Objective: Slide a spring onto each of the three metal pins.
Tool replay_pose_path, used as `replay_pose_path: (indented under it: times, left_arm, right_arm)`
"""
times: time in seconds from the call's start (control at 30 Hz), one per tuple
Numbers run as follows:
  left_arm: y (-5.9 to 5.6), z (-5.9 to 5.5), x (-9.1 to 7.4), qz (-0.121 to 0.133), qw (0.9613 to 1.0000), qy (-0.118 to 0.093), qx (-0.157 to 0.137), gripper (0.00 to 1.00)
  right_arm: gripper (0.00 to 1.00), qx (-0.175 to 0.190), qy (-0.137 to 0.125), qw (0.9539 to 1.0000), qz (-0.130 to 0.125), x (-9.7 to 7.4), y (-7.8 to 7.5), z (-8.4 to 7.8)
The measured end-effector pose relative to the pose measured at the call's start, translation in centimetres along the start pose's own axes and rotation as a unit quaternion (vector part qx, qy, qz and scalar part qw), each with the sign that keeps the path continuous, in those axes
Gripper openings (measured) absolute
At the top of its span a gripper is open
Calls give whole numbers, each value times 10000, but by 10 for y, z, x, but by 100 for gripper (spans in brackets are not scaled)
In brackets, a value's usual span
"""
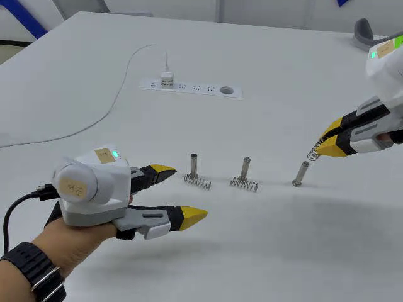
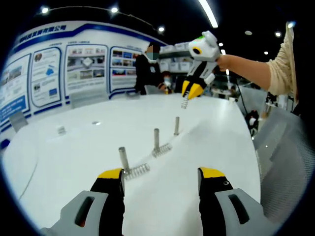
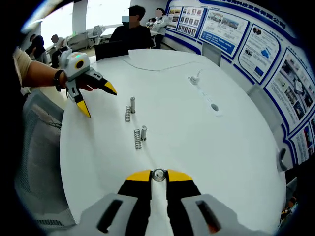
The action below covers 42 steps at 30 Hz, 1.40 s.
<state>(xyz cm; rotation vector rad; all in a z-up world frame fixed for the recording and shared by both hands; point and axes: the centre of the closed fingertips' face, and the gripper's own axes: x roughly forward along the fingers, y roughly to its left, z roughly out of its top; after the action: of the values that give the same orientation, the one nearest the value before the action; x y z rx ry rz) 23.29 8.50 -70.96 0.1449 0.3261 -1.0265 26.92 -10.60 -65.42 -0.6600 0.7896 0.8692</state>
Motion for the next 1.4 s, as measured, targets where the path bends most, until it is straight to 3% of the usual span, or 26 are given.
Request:
replay_pose_path:
  times: [0.6, 1.4]
  left_arm:
    - [3, 0, -3, 87, 9999, 0, -59, 63]
    - [6, -1, -4, 111, 9999, 21, -77, 62]
  right_arm:
    - [12, 184, 229, 9995, 77, 28, -10, -9]
    - [12, 377, 465, 9981, 164, 58, -9, -31]
